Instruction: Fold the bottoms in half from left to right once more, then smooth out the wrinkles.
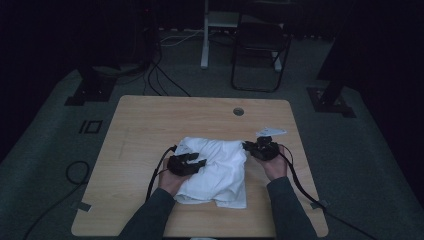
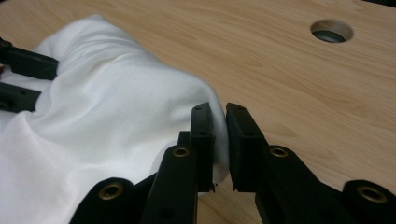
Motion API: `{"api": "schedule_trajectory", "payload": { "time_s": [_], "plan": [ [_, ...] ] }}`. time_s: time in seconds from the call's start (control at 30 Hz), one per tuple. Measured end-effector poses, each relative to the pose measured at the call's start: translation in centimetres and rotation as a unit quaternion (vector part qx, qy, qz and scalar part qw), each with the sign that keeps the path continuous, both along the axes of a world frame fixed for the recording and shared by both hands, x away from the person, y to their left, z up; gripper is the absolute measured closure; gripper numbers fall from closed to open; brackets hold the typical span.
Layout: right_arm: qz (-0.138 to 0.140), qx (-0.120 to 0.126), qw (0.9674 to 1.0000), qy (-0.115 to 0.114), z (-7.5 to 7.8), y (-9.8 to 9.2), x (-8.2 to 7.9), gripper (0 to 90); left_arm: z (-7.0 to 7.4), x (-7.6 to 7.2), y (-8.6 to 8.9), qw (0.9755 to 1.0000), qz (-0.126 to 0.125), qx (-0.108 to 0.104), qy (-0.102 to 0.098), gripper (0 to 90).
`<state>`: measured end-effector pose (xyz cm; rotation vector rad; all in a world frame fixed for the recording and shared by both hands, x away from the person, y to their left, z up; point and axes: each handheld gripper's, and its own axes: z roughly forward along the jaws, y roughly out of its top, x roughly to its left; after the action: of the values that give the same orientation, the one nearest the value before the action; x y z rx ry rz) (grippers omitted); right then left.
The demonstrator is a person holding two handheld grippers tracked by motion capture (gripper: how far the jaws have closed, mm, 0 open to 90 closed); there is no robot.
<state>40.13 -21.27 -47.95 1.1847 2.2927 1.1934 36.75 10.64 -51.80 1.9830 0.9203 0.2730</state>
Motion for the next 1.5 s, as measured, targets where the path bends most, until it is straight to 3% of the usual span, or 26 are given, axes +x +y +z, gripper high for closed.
{"api": "schedule_trajectory", "payload": {
  "time_s": [0.13,0.23,0.33,0.43,0.53,0.67,0.77,0.83,0.9,0.93,0.97,1.03,1.1,1.13,1.17,1.2,1.23,1.3,1.37,1.5],
  "plan": [
    [-0.016,-0.029,0.9995,0.006,-0.2,-0.6,0.1,83.9,-0.2,-0.4,-0.6,0.9992,0.002,0.035,-0.019,54.8],
    [-0.032,-0.031,0.9989,0.011,-0.3,-1.1,0.1,82.5,-0.2,-0.7,-0.8,0.9987,0.006,0.042,-0.029,54.8],
    [-0.04,-0.031,0.9987,0.003,-0.1,-1.3,0.0,73.3,-0.3,-0.8,-0.7,0.9987,0.009,0.038,-0.032,54.9],
    [-0.046,-0.014,0.9988,-0.009,0.6,-1.6,-0.2,61.3,-0.4,-0.8,-0.7,0.9988,0.011,0.035,-0.033,54.9],
    [-0.034,0.017,0.9991,-0.019,1.5,-1.6,-0.5,50.6,-0.4,-0.9,-0.7,0.9987,0.012,0.035,-0.034,54.9],
    [-0.007,0.035,0.9986,-0.038,1.9,-0.6,-0.7,43.6,-0.4,-0.9,-0.7,0.9986,0.014,0.035,-0.037,54.9],
    [0.002,0.025,0.9993,-0.028,1.3,0.8,-0.5,39.9,-0.4,-1.0,-0.7,0.9985,0.015,0.035,-0.039,54.9],
    [0.014,0.017,0.9998,-0.005,0.4,1.6,-0.2,39.2,-0.4,-1.0,-0.6,0.9985,0.015,0.034,-0.04,54.9],
    [0.022,-0.008,0.9996,0.019,-0.7,2.2,0.2,43.6,-0.4,-1.0,-0.6,0.9985,0.015,0.033,-0.04,55.0],
    [0.024,-0.019,0.9991,0.03,-1.2,2.3,0.3,51.9,-0.4,-1.0,-0.6,0.9985,0.015,0.034,-0.04,54.9],
    [0.024,-0.019,0.9991,0.03,-1.2,2.3,0.3,51.9,-0.4,-1.0,-0.6,0.9985,0.015,0.034,-0.04,55.0],
    [0.018,-0.033,0.9981,0.05,-2.0,1.5,0.3,83.5,-0.5,-1.1,-0.6,0.9984,0.016,0.033,-0.043,55.0],
    [-0.004,-0.024,0.9986,0.047,-1.7,0.3,0.0,85.5,-0.5,-1.2,-0.6,0.9983,0.017,0.033,-0.044,55.0],
    [-0.026,-0.04,0.9981,0.038,-1.5,-0.1,-0.2,85.8,-0.5,-1.2,-0.6,0.9983,0.019,0.033,-0.044,55.0],
    [-0.026,-0.04,0.9981,0.038,-1.5,-0.1,-0.2,85.8,-0.5,-1.2,-0.6,0.9983,0.019,0.033,-0.044,55.0],
    [-0.051,-0.065,0.9962,0.027,-1.3,-0.5,-0.5,79.3,-0.5,-1.2,-0.6,0.9983,0.019,0.033,-0.044,55.0],
    [-0.051,-0.03,0.9978,0.031,-0.8,-1.6,-1.4,66.2,-0.5,-1.2,-0.5,0.9985,0.021,0.029,-0.043,55.0],
    [-0.043,-0.008,0.9989,0.018,-0.2,-1.9,-2.5,59.3,-0.4,-1.2,-0.6,0.9984,0.022,0.03,-0.043,54.9],
    [-0.014,0.006,0.9999,0.004,0.3,-1.4,-4.1,52.8,-0.3,-1.3,-0.7,0.998,0.024,0.034,-0.047,54.9],
    [0.036,0.005,0.9993,0.01,-0.4,1.1,-7.0,45.4,-0.3,-1.5,-0.6,0.9979,0.029,0.026,-0.052,54.3]
  ]
}}
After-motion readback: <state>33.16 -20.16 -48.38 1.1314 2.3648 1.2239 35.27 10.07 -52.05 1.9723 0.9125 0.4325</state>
